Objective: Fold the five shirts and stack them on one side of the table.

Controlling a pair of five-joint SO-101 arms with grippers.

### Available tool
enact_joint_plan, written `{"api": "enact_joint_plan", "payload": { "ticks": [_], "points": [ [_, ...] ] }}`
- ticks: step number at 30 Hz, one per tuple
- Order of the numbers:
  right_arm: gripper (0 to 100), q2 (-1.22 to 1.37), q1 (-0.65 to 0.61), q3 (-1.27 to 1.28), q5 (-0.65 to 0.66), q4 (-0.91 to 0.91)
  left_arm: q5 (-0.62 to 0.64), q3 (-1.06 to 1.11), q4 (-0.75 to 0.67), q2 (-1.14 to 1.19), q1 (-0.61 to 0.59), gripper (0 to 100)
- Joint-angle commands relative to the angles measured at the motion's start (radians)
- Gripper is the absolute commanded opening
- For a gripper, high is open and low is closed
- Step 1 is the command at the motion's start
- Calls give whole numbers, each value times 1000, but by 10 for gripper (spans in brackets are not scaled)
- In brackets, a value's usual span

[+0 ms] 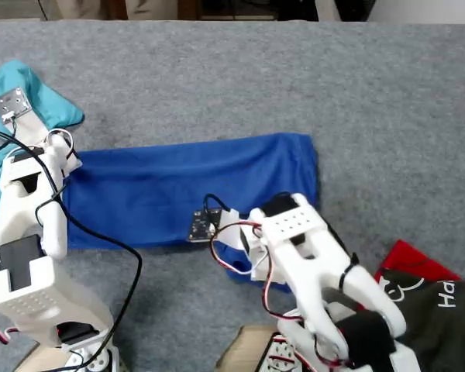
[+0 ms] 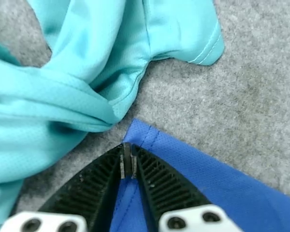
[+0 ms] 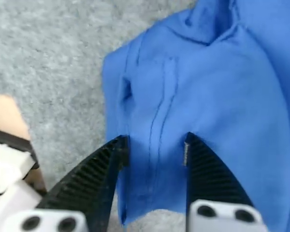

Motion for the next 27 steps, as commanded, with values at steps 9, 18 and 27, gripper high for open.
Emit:
{"api": "enact_joint_plan", "payload": {
  "ticks": [9, 18, 27],
  "points": [
    [180, 173, -28, -25, 6, -100, -2, -9, -17, -51, -5, 19],
    [70, 177, 45, -53, 8, -107, -2, -8, -17, -51, -6, 19],
    [3, 170, 117, -216, 6, -31, -2, -8, -17, -51, -6, 19]
  ]
}}
